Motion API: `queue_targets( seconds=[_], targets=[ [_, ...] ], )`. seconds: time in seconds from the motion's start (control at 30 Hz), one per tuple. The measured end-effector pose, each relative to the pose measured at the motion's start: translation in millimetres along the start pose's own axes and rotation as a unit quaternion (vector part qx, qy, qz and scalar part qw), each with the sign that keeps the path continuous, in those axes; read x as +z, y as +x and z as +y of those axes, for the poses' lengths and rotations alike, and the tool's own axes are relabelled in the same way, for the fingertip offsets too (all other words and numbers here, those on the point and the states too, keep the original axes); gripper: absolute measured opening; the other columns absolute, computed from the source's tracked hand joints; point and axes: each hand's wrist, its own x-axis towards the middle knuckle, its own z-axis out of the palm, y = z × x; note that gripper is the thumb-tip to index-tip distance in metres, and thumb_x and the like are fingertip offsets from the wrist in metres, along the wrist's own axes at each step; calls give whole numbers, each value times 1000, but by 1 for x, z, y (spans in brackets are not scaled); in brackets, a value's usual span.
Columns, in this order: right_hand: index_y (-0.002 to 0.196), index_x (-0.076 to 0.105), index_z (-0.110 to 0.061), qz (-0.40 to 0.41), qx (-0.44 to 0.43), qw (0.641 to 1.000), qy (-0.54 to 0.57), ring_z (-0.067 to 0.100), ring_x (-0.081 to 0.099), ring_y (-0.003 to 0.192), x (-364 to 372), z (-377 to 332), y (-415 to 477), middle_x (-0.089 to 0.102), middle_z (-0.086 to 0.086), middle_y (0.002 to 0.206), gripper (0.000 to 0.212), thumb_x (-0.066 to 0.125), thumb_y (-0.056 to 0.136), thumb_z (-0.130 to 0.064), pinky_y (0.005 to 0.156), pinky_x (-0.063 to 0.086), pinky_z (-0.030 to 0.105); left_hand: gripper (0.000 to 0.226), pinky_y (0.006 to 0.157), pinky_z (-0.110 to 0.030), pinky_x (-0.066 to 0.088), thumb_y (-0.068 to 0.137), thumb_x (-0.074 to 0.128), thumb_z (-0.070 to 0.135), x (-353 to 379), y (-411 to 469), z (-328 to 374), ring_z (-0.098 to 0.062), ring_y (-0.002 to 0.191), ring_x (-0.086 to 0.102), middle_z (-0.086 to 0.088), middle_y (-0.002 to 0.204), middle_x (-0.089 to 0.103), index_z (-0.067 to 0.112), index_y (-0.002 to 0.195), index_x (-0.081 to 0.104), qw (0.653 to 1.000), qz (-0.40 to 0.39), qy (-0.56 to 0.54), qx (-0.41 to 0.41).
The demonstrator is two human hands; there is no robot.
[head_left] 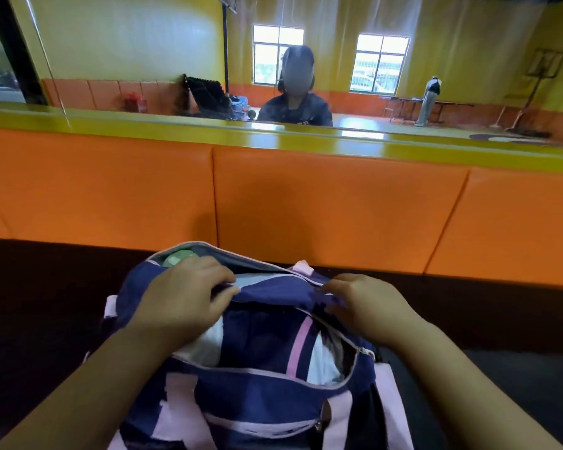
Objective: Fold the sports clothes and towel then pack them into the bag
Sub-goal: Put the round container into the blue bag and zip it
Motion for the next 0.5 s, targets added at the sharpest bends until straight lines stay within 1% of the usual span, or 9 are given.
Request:
queue_targets(
  seconds=[0.03,0.1,0.2,0.27,0.33,0.4,0.43,0.47,0.5],
  targets=[
    [120,56,-32,-2,18,1000,2,21,56,108,5,6,-12,57,-5,118,32,53,89,-36,79,48,32,35,61,-35,50,78,42,52,7,-3,9,-13,78,57,14,78,59,28,81,68,1000,-7,-12,6],
    [116,58,-32,-4,59,998,16,19,57,107,17,15,-36,58,-7,114,29,53,88,-38,77,46,32,34,61,-33,51,77,42,50,24,-9,29,-15,75,59,11,78,63,27,80,68,999,-14,-22,26],
    [118,55,-33,-17,107,993,37,19,57,106,36,25,-65,58,-7,113,31,54,88,-40,75,44,31,28,60,-31,53,77,47,42,55,-18,58,-18,70,60,8,76,64,24,78,68,997,-10,-22,75],
    [121,53,-34,-31,129,989,62,21,57,108,49,30,-81,58,-7,115,34,56,87,-38,77,46,32,24,57,-30,52,77,49,38,74,-22,76,-19,67,57,7,74,63,22,76,67,995,-21,-34,95],
    [126,50,-35,-42,138,986,85,21,56,111,62,30,-89,57,-6,119,38,56,88,-38,82,48,34,23,56,-25,50,76,49,36,94,-26,85,-15,72,53,7,74,62,22,75,67,992,-23,-49,110],
    [129,47,-35,-44,146,983,98,22,55,113,70,32,-94,56,-5,123,38,53,91,-39,84,49,35,28,56,-20,49,75,44,38,108,-24,103,-9,77,50,9,76,64,24,75,68,992,-31,-48,108],
    [129,47,-34,-41,150,982,103,23,54,114,73,32,-95,55,-5,124,38,51,92,-39,84,48,35,30,60,-18,49,78,42,38,110,-24,113,-7,81,53,9,80,64,25,79,69,993,-57,-42,95],
    [129,47,-33,-36,155,981,109,24,54,114,76,32,-96,55,-4,124,37,50,93,-38,84,47,35,30,69,-19,48,84,41,36,113,-21,121,-9,89,56,8,90,63,23,88,68,993,-89,-33,76],
    [128,47,-32,-32,158,980,117,25,53,114,78,31,-95,54,-4,123,35,49,94,-38,82,46,34,29,81,-21,44,91,40,34,121,-21,122,-12,99,54,7,101,60,21,99,65,993,-95,-4,65]
  ],
)
